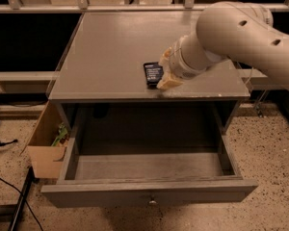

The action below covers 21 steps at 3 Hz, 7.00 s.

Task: Place rxbar blueberry into top drawer

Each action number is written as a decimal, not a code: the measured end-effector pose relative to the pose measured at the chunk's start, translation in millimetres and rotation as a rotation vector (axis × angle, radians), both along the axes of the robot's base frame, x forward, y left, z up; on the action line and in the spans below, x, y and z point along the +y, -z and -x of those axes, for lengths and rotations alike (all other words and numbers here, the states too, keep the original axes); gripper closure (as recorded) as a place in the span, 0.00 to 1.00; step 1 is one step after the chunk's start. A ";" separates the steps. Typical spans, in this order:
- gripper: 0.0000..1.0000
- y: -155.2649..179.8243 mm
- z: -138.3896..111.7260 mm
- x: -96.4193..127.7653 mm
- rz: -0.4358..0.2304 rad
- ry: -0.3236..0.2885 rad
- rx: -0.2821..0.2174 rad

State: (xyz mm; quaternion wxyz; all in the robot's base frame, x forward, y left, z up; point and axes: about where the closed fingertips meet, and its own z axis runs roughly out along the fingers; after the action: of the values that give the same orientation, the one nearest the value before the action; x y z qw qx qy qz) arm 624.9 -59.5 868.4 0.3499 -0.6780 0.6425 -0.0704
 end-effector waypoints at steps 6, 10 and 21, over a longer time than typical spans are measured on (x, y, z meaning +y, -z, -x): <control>0.62 26.8 -4.5 19.6 -0.013 -0.053 0.071; 1.00 26.2 -6.1 24.2 -0.016 -0.067 0.073; 1.00 -49.7 172.1 -61.1 -0.014 -0.538 -0.063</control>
Offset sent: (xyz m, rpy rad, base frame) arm 0.0105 0.0159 -0.0164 0.0444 0.0227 0.0249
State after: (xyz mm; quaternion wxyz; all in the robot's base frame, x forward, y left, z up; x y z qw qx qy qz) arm 452.8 -120.6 918.1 0.3804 -0.8196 0.4284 0.0084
